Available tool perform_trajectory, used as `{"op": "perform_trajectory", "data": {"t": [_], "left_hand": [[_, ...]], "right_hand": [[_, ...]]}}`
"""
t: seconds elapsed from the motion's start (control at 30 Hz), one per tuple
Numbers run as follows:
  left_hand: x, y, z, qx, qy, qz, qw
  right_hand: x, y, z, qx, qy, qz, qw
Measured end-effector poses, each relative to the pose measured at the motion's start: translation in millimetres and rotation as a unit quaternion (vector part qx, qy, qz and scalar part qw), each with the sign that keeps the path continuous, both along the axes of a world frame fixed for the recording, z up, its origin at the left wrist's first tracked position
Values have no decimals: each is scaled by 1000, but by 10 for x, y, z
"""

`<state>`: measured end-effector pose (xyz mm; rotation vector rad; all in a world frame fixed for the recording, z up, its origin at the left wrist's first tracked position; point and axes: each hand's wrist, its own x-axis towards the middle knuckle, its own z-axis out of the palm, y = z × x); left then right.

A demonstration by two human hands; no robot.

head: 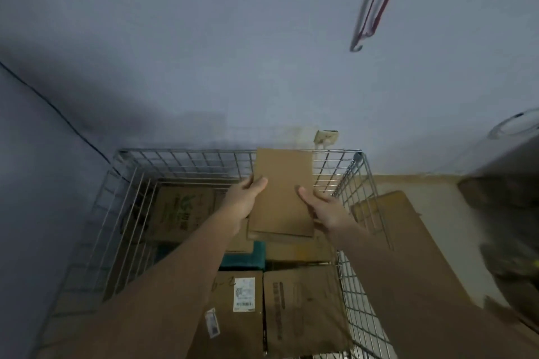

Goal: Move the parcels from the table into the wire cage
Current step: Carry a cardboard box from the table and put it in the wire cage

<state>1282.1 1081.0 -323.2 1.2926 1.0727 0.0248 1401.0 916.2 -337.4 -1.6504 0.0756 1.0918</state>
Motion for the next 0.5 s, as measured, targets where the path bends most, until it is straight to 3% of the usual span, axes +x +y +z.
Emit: {"op": "perform_trajectory", "data": {"t": [0.27,0.5], "left_hand": [[127,143,-2413,59,71,-37,995],[184,176,-3581,55,94,-33,994]], "right_hand": [[78,315,-2220,-124,-62,10,990],[162,456,-3403,-196,-108,27,974]]}}
